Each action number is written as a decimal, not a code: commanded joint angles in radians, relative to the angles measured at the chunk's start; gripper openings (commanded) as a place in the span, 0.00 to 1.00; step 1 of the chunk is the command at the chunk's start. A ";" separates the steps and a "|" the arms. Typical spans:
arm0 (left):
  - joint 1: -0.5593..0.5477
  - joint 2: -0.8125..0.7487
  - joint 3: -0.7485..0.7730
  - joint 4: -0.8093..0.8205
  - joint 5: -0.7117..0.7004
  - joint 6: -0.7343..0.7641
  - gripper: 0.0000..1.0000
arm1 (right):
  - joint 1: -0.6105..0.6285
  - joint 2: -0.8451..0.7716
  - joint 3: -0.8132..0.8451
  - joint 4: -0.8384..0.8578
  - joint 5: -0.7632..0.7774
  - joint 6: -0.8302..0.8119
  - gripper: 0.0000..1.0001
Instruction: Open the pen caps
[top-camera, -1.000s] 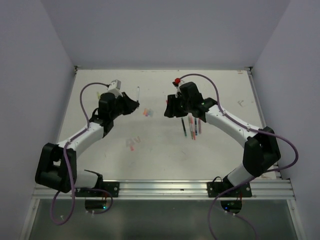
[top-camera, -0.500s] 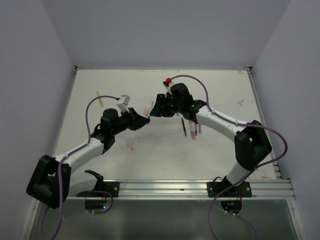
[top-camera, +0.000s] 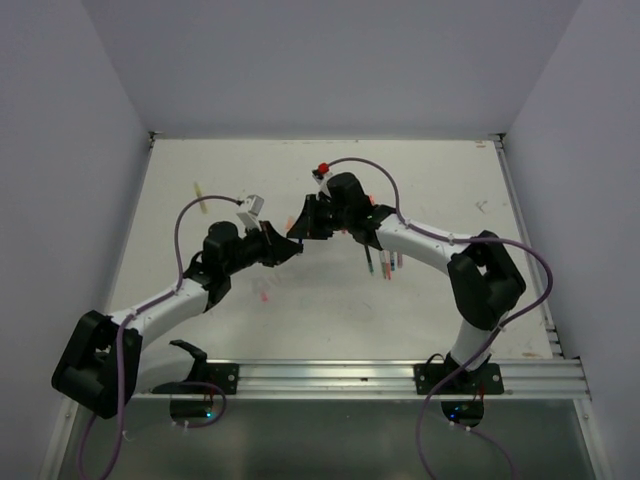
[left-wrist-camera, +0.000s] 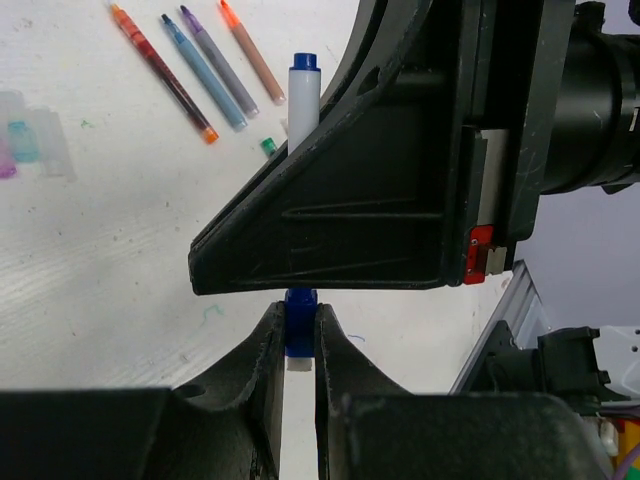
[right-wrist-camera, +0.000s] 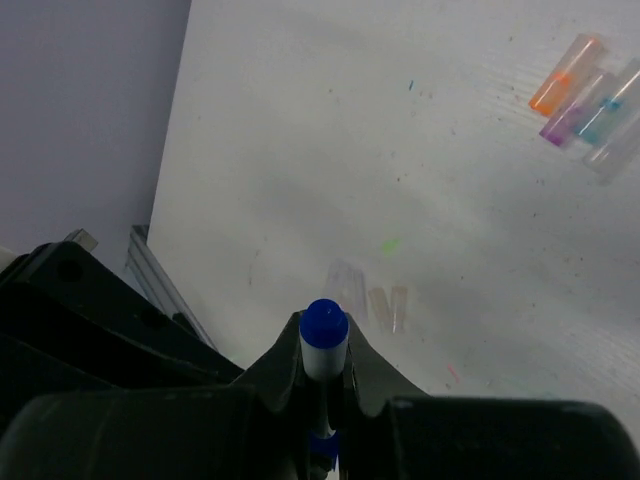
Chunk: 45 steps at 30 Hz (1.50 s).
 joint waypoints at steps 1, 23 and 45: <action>-0.002 -0.025 0.001 0.067 0.032 -0.004 0.00 | 0.005 -0.005 0.017 0.048 0.042 0.008 0.00; -0.088 -0.268 -0.143 -0.287 -0.337 0.042 0.00 | -0.096 0.143 0.422 -0.341 0.445 -0.123 0.00; -0.087 -0.153 -0.023 -0.762 -0.862 -0.222 0.00 | -0.095 0.017 0.062 -0.528 0.355 -0.412 0.00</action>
